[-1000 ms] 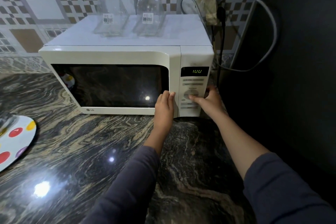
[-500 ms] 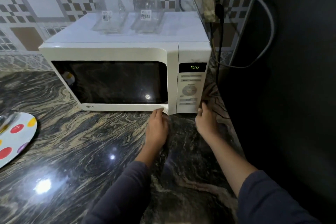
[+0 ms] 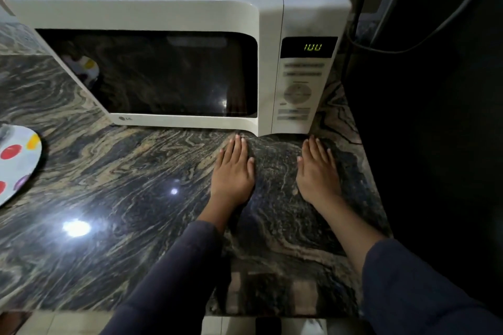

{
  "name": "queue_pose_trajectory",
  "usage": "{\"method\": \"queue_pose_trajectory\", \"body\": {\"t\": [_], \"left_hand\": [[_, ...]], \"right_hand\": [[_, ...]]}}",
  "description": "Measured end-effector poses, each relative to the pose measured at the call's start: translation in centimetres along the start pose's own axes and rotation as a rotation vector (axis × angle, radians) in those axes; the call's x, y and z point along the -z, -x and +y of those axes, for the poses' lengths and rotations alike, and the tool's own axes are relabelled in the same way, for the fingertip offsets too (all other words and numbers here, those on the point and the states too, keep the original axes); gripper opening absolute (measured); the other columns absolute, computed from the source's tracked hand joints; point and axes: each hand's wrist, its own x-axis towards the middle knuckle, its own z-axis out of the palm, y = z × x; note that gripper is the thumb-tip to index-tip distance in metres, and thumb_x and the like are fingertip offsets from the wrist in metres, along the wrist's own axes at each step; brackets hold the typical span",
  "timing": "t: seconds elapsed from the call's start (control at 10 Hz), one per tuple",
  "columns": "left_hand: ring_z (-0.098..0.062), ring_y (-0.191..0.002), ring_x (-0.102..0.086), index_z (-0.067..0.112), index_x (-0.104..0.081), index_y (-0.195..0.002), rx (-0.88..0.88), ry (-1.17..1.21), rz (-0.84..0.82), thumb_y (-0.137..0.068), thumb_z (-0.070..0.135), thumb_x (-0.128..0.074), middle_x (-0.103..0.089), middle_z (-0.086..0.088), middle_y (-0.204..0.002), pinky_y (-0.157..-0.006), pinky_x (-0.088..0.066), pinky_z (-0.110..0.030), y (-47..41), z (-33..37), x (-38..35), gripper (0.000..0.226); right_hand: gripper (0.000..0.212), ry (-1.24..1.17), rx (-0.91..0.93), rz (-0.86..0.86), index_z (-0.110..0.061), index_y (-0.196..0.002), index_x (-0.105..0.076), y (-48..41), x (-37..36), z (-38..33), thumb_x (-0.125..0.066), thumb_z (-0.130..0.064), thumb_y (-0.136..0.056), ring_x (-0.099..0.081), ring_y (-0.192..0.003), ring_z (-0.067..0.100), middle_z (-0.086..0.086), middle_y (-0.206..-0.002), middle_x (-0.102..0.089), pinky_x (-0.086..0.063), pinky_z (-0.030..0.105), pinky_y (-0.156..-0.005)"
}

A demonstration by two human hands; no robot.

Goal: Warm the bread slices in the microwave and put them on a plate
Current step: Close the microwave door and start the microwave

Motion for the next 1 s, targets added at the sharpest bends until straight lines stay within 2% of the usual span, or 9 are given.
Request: {"method": "queue_pose_trajectory", "body": {"t": [0.7, 1.0], "left_hand": [[-0.011, -0.145, 0.010, 0.013, -0.001, -0.149, -0.001, 0.018, -0.002, -0.100, 0.033, -0.015, 0.004, -0.002, -0.159, -0.116, 0.010, -0.028, 0.22, 0.20, 0.50, 0.055], [-0.009, -0.145, 0.004, 0.017, -0.008, -0.150, 0.007, 0.082, 0.048, -0.099, 0.037, -0.023, -0.003, 0.001, -0.159, -0.117, 0.007, -0.027, 0.24, -0.04, 0.44, 0.056]], "right_hand": [[0.052, -0.042, -0.004, 0.003, -0.010, -0.149, -0.015, 0.12, 0.35, 0.00, -0.020, -0.031, -0.102, -0.004, -0.147, 0.014, 0.004, -0.159, -0.010, 0.000, 0.032, -0.119], [0.053, -0.064, -0.005, 0.015, -0.011, -0.150, -0.015, 0.09, 0.22, 0.10, -0.021, -0.031, -0.101, -0.005, -0.147, 0.015, 0.003, -0.159, -0.011, 0.000, 0.032, -0.118]]}}
